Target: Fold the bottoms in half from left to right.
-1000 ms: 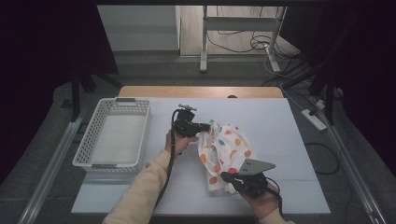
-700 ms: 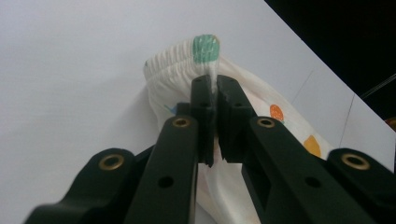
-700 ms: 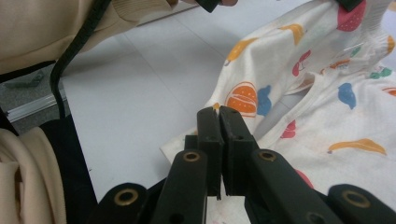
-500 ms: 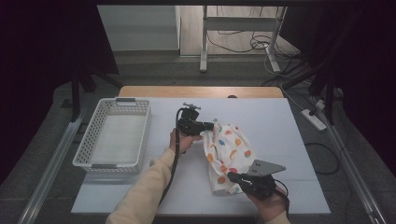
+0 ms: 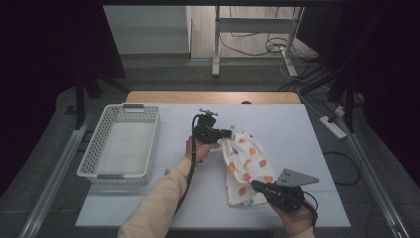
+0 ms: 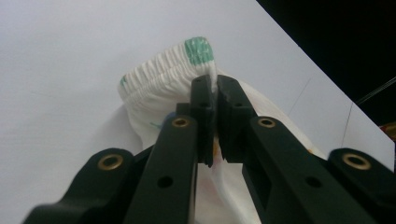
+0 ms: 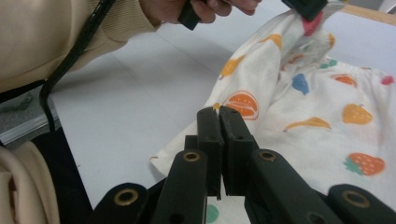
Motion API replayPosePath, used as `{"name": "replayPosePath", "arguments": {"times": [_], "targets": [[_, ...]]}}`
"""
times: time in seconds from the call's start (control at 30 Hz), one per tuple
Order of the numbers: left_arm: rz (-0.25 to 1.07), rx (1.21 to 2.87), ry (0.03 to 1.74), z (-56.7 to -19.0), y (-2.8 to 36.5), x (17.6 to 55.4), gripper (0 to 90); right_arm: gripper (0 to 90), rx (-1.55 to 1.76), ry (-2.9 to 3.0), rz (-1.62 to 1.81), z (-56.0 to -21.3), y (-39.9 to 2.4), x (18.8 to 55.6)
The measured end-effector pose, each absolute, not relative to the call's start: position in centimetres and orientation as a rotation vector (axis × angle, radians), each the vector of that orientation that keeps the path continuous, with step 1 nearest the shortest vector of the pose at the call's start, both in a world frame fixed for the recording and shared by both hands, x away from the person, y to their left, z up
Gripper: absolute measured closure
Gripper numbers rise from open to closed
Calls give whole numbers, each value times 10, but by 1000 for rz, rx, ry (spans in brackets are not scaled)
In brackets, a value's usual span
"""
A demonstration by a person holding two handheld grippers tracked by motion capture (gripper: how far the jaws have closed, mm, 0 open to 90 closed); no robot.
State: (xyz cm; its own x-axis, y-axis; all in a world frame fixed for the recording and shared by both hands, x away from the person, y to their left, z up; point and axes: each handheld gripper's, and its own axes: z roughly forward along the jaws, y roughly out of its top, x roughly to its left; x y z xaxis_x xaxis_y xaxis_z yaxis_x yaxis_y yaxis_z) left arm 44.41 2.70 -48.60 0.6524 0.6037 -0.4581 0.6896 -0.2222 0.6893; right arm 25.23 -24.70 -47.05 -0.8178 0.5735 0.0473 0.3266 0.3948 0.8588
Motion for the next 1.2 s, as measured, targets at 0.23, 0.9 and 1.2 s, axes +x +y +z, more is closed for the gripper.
{"name": "replayPosePath", "arguments": {"times": [0.23, 0.9, 1.2], "targets": [[-111, 1923, 1024, -488, 19, 448, 851, 871, 844, 2385, 1374, -474, -258, 258], [-97, 1931, 1060, -498, 2, 457, 847, 870, 968, 2380, 1270, -485, -280, 271], [-99, 1947, 1055, -500, -9, 461, 838, 870, 992, 2346, 1287, -483, -288, 269]]}}
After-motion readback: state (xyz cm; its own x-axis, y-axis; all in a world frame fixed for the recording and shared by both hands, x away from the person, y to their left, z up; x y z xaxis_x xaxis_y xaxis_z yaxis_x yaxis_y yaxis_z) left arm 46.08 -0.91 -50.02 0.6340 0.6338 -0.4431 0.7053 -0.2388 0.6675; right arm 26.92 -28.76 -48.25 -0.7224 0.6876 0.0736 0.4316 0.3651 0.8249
